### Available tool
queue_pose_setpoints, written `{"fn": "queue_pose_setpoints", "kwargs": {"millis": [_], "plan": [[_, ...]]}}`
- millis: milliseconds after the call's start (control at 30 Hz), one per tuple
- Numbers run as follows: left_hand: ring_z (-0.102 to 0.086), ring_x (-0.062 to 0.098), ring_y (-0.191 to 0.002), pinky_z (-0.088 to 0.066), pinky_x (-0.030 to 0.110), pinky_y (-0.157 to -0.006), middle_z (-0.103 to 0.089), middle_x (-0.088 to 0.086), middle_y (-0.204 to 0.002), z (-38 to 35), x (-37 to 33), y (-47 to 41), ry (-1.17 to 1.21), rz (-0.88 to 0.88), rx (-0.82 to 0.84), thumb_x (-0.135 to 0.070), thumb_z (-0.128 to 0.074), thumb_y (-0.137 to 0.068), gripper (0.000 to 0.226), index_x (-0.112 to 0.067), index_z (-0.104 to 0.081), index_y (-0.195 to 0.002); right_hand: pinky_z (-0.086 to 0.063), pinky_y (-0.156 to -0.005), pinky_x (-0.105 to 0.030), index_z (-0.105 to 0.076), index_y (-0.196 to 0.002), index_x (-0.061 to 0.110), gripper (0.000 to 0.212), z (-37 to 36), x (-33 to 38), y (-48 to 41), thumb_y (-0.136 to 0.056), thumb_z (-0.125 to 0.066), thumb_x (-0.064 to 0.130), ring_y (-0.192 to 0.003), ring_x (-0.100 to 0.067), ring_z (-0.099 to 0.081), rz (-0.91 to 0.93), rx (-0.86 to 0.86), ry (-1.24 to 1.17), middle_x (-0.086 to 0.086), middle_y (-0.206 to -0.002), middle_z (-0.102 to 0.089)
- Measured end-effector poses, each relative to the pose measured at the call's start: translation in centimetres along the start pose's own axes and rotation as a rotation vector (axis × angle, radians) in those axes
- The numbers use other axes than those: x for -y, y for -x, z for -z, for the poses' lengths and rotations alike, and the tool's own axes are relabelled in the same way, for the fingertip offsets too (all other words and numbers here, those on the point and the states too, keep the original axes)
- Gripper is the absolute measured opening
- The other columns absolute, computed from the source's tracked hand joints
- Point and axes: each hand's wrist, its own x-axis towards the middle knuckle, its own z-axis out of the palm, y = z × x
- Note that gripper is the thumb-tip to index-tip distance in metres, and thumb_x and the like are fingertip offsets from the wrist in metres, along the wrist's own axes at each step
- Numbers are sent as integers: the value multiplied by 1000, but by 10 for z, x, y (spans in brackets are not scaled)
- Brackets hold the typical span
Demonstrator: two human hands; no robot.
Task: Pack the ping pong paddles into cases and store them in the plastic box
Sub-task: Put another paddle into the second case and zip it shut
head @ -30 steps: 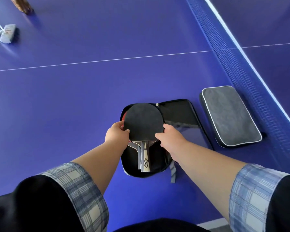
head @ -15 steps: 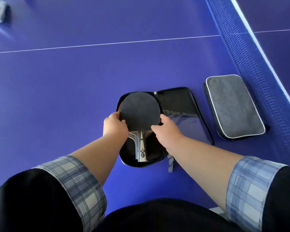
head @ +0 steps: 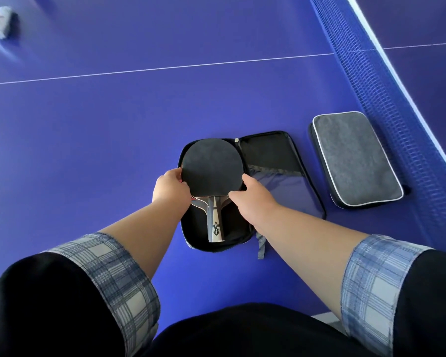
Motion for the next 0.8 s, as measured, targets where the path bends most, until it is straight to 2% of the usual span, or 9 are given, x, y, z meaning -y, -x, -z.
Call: {"fn": "queue_pose_setpoints", "kwargs": {"millis": [67,133,200,233,333,400,500,600,800], "plan": [[-66,26,-74,-56,35,-59,-67,1,-100,0,4,7,18,3,-16,-3,-39,-85,42,-21,-66,-113,-42,-69,-23,-47,-145,23,51,6,-2,2,-94,-53,20,-78,-10,-54,23,-48,27,1,-112,-62],[-62,32,-99,-55,44,-72,-57,4,-124,-1,8,18,22,42,-63,-12,-46,-87,43,-25,-58,-127,-39,-85,-24,-49,-145,23,50,22,-9,5,-95,-52,21,-105,-12,-56,12,-214,-11,3,-135,-59],[-48,32,-122,-48,48,-85,-46,6,-138,-7,12,32,-21,65,-98,-23,-50,-91,52,-27,-44,-142,-41,-82,-25,-54,-140,26,49,46,-23,7,-92,-52,22,-108,-14,-55,-49,-448,-46,4,-141,-55],[-44,32,-126,-44,49,-89,-44,7,-139,-11,12,39,-25,65,-100,-26,-51,-91,53,-27,-41,-143,-45,-81,-28,-55,-139,27,50,59,-33,9,-90,-53,24,-108,-18,-57,-106,-552,-50,1,-140,-55],[-48,36,-120,-45,49,-93,-45,10,-134,-21,7,60,9,135,-36,-33,-57,-88,55,-24,-40,-139,-51,-94,-42,-52,-141,27,60,89,-61,23,-82,-59,28,-105,-32,-59,-376,-736,-231,-5,-139,-51],[-52,39,-117,-47,52,-97,-47,11,-132,-25,4,69,31,208,6,-43,-64,-85,65,-20,-39,-140,-50,-85,-39,-48,-142,27,67,96,-76,36,-76,-63,30,-99,-31,-58,-554,-732,-495,-3,-129,-52],[-55,40,-115,-49,55,-96,-50,13,-131,-30,1,74,0,234,22,-55,-71,-78,79,-15,-39,-138,-51,-86,-42,-53,-131,17,47,96,-94,43,-88,-66,26,-119,-28,-60,-669,-518,-798,-5,-129,-58],[-57,40,-113,-50,53,-96,-53,14,-128,-34,-2,78,-58,246,23,-53,-74,-77,81,-14,-38,-138,-49,-88,-41,-53,-138,17,44,94,-101,43,-95,-63,22,-118,-21,-62,-623,-377,-974,-4,-131,-59],[-57,38,-111,-52,51,-94,-52,14,-128,-47,-9,88,-70,315,35,-58,-74,-76,87,-14,-35,-141,-53,-82,-32,-63,-125,24,31,99,-96,46,-98,-57,11,-106,-16,-61,-477,-384,-1030,-1,-121,-61]]}}
